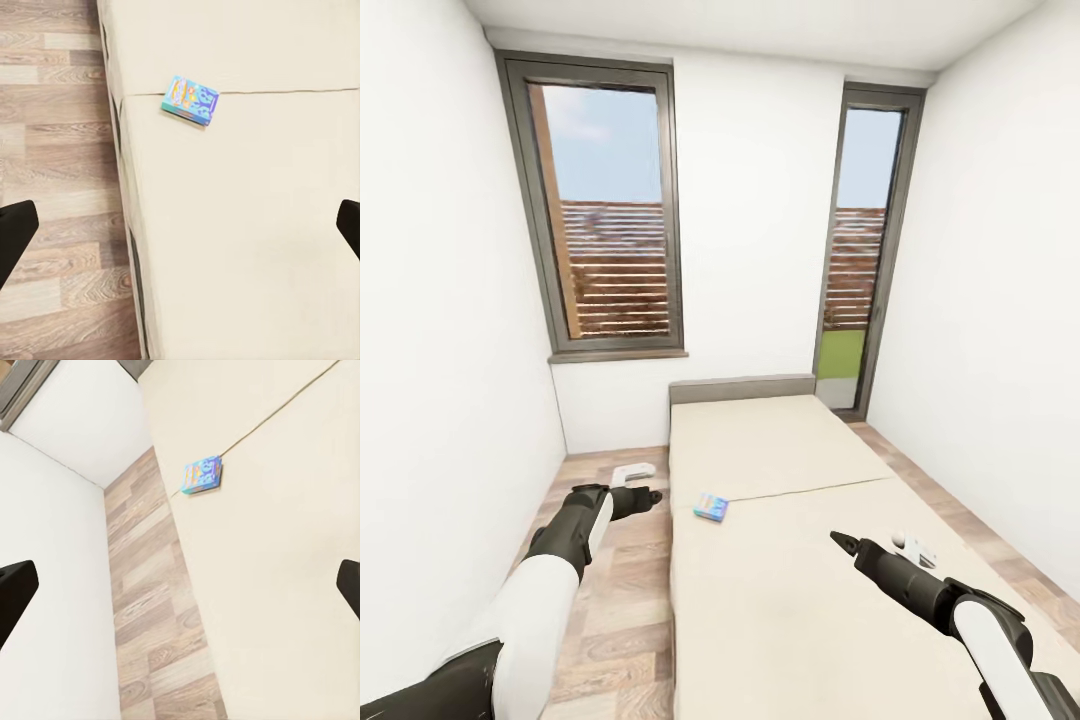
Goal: Put all the toys in the child's room - the three board games (two on the bed and one on the table), the two jigsaw puzzles on the table, and the tennis ball on the table - inside the toy box on the table in the child's room.
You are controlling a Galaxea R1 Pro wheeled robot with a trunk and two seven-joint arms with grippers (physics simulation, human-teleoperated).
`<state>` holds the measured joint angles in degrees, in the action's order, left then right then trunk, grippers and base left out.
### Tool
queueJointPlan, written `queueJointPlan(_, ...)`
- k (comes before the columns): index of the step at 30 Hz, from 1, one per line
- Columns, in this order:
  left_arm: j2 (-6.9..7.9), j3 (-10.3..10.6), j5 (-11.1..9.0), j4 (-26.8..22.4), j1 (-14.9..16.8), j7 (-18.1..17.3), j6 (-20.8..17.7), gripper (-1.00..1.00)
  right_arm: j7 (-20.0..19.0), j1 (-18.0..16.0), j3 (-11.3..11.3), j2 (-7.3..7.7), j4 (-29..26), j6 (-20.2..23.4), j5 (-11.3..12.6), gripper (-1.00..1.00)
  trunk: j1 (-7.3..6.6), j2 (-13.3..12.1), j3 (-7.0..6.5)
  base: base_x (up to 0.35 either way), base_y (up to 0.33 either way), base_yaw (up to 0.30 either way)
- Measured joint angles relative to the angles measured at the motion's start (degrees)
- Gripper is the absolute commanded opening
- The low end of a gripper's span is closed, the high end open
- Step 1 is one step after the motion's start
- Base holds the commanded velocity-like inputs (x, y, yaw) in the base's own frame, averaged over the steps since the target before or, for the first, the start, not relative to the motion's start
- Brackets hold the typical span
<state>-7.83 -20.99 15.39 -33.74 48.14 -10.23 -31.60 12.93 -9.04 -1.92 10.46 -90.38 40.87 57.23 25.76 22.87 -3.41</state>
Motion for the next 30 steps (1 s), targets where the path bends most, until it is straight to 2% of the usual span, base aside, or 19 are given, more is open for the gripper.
queueJointPlan(10, 0.00, 0.0, 0.0, 0.0, 0.0, 0.0, 0.0, 1.00, -0.1, 0.0, 0.0, 0.00, 0.0, 0.0, 0.0, 1.00, 0.00, 0.0, 0.00, 0.051, 0.099, -0.152)
queueJointPlan(21, 0.00, 0.0, 0.0, 0.0, 0.0, 0.0, 0.0, 1.00, 0.0, 0.0, 0.0, -0.01, 0.0, 0.0, 0.0, 1.00, -0.01, 0.0, 0.00, 0.106, 0.092, -0.052)
queueJointPlan(30, 0.00, 0.0, 0.0, 0.0, 0.0, 0.0, 0.0, 1.00, 0.0, 0.0, 0.0, 0.01, 0.0, 0.0, 0.0, 1.00, 0.00, 0.0, 0.00, 0.086, 0.056, -0.190)
